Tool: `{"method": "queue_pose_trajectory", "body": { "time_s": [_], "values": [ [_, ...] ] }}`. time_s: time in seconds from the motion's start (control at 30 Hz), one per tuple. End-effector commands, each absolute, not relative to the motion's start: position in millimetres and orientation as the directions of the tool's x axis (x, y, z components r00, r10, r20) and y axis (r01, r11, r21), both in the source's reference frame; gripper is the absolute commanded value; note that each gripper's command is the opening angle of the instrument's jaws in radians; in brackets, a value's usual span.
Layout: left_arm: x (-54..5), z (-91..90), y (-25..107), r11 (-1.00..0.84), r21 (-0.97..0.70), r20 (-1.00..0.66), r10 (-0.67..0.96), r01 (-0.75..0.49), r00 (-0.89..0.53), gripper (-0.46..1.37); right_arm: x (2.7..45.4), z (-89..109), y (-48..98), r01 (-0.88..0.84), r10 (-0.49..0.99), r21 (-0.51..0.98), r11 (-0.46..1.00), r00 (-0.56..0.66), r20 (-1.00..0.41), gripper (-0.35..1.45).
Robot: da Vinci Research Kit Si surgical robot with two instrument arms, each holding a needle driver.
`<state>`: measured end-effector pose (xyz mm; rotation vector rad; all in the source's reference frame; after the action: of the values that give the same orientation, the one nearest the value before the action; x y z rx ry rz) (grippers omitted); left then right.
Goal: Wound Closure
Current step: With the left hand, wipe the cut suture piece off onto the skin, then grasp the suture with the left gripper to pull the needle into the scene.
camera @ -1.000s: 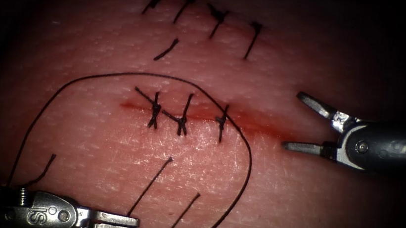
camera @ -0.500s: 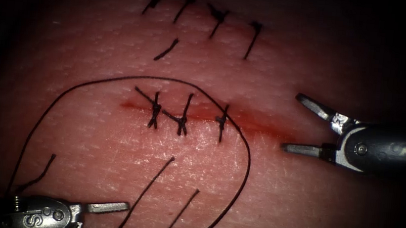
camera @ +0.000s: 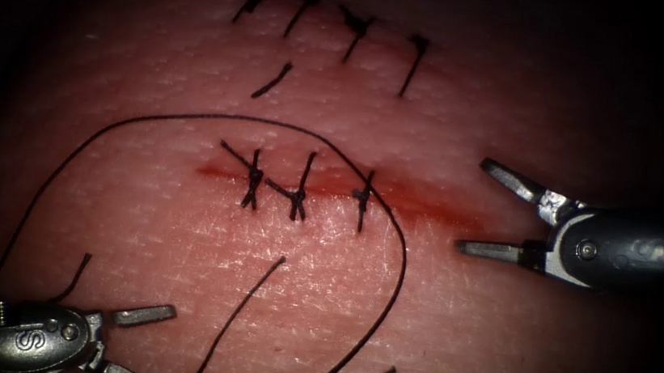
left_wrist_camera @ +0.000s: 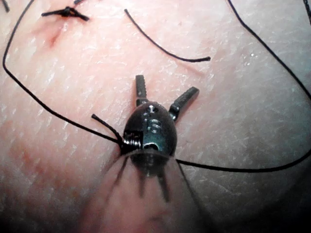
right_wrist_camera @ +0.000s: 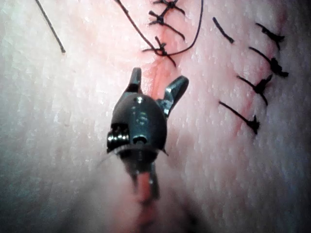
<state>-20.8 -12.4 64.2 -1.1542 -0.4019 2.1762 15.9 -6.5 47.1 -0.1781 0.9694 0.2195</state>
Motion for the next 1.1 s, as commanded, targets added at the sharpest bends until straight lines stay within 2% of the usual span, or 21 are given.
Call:
{"method": "queue_pose_trajectory", "body": {
  "time_s": [0.03, 0.3, 0.7, 1.1],
  "values": [
    [-20.9, 64.1, -12.2, -0.75, -0.525, -0.622, 0.66, -0.402, -0.421, 0.73, 15.8, 47.1, -6.5, -0.257, 0.107, -0.046, 0.965, 0.55, -0.828, 1.33],
    [-19.9, 60.2, -9.0, -0.776, -0.427, -0.643, 0.621, -0.465, -0.447, 0.78, 15.7, 47.4, -6.6, -0.245, 0.106, -0.042, 0.969, 0.56, -0.822, 1.3],
    [-20.4, 53.7, -4.6, -0.782, -0.347, -0.782, 0.547, -0.518, -0.3, 0.77, 15.5, 47.4, -6.5, -0.248, 0.112, -0.036, 0.968, 0.558, -0.822, 1.27],
    [-23.7, 51.1, -0.3, -0.806, -0.297, -0.793, 0.507, -0.512, -0.338, 0.79, 14.6, 47.4, -6.3, -0.257, 0.12, -0.035, 0.966, 0.561, -0.819, 1.27]
  ]
}}
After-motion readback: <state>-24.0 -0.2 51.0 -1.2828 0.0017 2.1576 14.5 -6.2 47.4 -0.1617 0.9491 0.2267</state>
